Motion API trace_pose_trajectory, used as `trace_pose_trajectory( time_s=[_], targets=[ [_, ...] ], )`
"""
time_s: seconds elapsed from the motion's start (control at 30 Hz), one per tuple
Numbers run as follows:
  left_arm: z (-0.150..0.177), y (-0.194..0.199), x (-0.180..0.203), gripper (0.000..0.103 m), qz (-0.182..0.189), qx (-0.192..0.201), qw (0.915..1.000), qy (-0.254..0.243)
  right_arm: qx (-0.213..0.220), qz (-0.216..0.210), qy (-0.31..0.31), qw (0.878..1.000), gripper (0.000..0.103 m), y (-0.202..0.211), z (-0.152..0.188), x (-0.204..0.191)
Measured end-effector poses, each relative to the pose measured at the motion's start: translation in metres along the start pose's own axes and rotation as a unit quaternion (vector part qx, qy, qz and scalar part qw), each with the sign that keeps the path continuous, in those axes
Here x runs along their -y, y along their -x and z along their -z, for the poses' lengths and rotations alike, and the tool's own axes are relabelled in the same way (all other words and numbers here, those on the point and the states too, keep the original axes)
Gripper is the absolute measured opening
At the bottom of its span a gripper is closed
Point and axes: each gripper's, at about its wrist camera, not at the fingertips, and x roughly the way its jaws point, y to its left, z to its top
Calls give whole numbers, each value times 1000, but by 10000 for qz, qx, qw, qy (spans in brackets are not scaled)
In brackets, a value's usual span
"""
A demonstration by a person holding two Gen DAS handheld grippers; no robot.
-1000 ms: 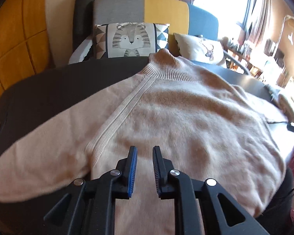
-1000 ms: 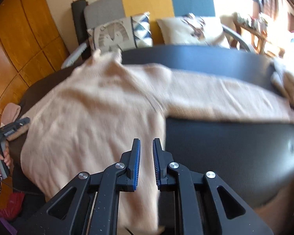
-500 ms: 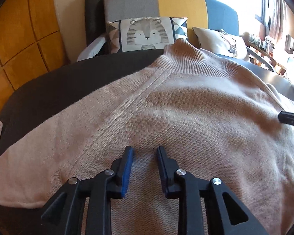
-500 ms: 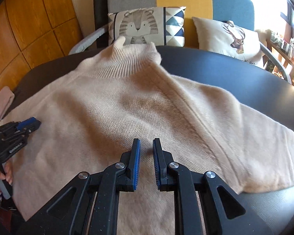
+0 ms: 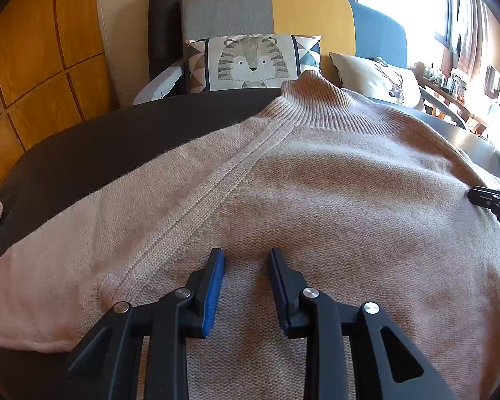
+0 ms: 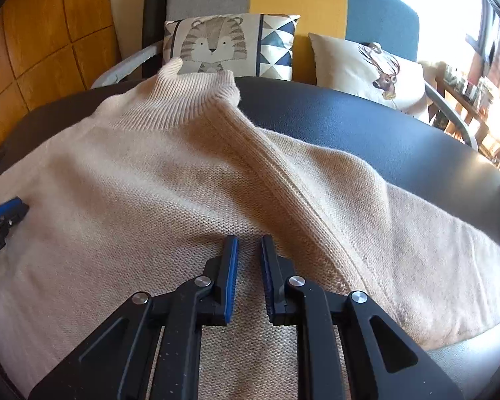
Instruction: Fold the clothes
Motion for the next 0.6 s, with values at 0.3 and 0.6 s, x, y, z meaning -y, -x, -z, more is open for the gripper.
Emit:
trace_pose_trajectory(
  time_s=[0.3,0.6],
  targets=[
    [2,0,3,28,-73,54,9999,-55,148,78,121,9998,15,-8,-27,6],
    [3,-1,2,29,-43,83,10000,-31,162,200,317,9992,15,-39,-40,5]
  ],
)
